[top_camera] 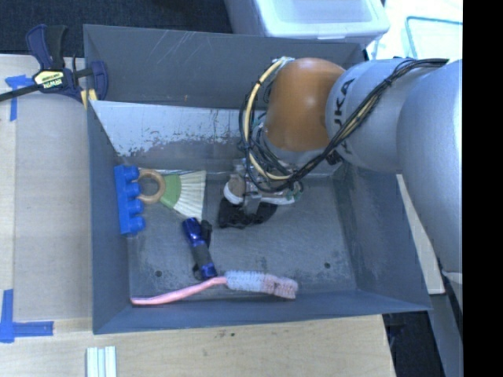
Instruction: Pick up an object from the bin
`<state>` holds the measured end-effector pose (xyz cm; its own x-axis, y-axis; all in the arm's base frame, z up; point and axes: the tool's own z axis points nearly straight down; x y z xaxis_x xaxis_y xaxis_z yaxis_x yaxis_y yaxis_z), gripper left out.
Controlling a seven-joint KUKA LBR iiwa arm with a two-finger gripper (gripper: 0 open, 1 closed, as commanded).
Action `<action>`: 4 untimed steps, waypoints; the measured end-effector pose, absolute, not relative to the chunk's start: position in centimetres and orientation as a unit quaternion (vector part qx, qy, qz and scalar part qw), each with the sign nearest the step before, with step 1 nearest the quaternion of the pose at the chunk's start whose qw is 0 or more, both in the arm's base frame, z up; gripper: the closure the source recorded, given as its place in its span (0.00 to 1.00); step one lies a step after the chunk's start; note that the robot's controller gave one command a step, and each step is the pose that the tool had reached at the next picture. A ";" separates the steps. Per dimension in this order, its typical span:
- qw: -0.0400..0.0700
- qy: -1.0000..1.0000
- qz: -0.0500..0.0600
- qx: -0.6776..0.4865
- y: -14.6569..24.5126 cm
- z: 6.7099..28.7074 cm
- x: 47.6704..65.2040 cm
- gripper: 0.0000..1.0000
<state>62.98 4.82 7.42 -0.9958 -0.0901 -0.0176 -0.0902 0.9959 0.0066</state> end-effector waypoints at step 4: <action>0.009 0.999 0.004 -0.045 4.8 7.4 63.0 1.00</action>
Offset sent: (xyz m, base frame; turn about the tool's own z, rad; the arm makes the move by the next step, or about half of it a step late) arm 0.0000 0.0000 0.0000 0.0000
